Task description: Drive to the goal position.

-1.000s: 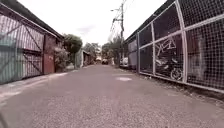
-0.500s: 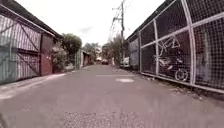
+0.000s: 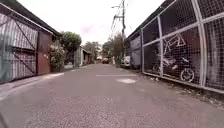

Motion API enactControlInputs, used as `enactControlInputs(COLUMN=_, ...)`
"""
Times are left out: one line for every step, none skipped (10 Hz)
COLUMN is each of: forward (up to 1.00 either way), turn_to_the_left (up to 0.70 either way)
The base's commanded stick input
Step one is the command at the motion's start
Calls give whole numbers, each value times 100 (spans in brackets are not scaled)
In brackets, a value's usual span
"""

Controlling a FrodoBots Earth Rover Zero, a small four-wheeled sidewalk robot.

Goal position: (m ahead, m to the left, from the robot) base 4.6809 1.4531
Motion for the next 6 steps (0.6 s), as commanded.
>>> enactControlInputs(forward=50, turn_to_the_left=0)
enactControlInputs(forward=50, turn_to_the_left=0)
enactControlInputs(forward=50, turn_to_the_left=0)
enactControlInputs(forward=50, turn_to_the_left=0)
enactControlInputs(forward=50, turn_to_the_left=0)
enactControlInputs(forward=50, turn_to_the_left=0)
